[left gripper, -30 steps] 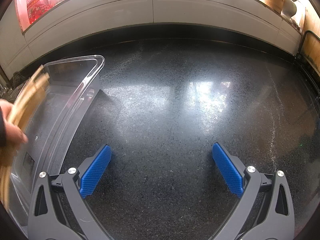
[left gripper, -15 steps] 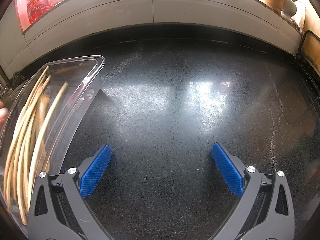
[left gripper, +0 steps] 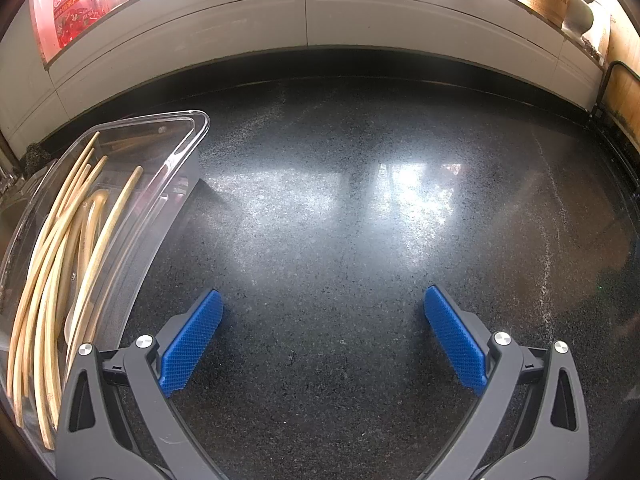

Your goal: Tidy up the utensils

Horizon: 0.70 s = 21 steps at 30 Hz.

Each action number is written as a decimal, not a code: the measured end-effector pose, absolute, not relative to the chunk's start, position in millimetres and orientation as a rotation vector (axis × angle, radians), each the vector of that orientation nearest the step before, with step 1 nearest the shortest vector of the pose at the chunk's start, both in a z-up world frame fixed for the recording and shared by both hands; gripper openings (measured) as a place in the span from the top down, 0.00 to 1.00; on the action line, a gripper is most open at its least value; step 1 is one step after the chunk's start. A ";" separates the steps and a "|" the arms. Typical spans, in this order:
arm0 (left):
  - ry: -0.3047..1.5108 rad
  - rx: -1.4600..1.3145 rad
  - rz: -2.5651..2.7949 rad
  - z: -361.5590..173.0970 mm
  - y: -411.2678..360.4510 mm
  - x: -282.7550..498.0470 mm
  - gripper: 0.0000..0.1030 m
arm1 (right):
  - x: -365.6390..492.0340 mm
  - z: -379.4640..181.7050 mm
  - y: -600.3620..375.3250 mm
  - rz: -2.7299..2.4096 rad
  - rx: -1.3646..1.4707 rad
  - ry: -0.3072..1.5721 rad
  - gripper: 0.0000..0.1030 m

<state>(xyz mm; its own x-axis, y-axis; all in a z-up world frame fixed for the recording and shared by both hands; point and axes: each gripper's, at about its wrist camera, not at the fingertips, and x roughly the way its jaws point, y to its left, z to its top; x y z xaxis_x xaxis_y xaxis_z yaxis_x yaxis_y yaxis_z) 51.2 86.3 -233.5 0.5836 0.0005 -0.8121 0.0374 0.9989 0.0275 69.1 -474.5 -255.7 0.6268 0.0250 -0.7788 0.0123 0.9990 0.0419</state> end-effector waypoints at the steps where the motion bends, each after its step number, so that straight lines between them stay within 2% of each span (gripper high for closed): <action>1: 0.947 0.043 -0.022 -233.8 86.0 51.7 0.05 | 71.2 -255.1 -470.5 -0.008 0.055 0.914 0.05; 4: 0.948 0.043 -0.022 -233.9 86.0 51.7 0.05 | 78.1 -243.6 -440.2 0.101 0.181 1.092 0.05; 8: 0.948 0.043 -0.022 -233.7 86.3 51.3 0.05 | 62.2 -211.3 -381.1 0.202 0.424 1.178 0.05; 12: 0.947 0.038 -0.016 -233.4 85.8 53.2 0.05 | 45.0 -171.5 -307.4 0.268 0.362 1.173 0.05; 15: 1.036 0.013 0.015 -226.4 83.0 57.7 0.05 | 37.4 -138.6 -259.5 0.237 0.235 1.152 0.05; 19: 1.088 0.039 0.046 -166.5 63.6 45.9 0.05 | 21.6 -88.4 -223.6 0.162 0.095 1.041 0.05; 21: 1.073 0.022 0.005 -119.7 51.2 32.7 0.05 | 10.7 -72.3 -212.7 0.149 0.076 1.018 0.05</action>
<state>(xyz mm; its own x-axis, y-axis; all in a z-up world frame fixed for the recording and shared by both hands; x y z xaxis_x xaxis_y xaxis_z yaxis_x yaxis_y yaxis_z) 32.7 51.2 -119.7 0.4774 0.0146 -0.8785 0.0064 0.9998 0.0201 10.7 -212.7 -72.3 0.5163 0.1595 -0.8414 -0.0890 0.9872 0.1326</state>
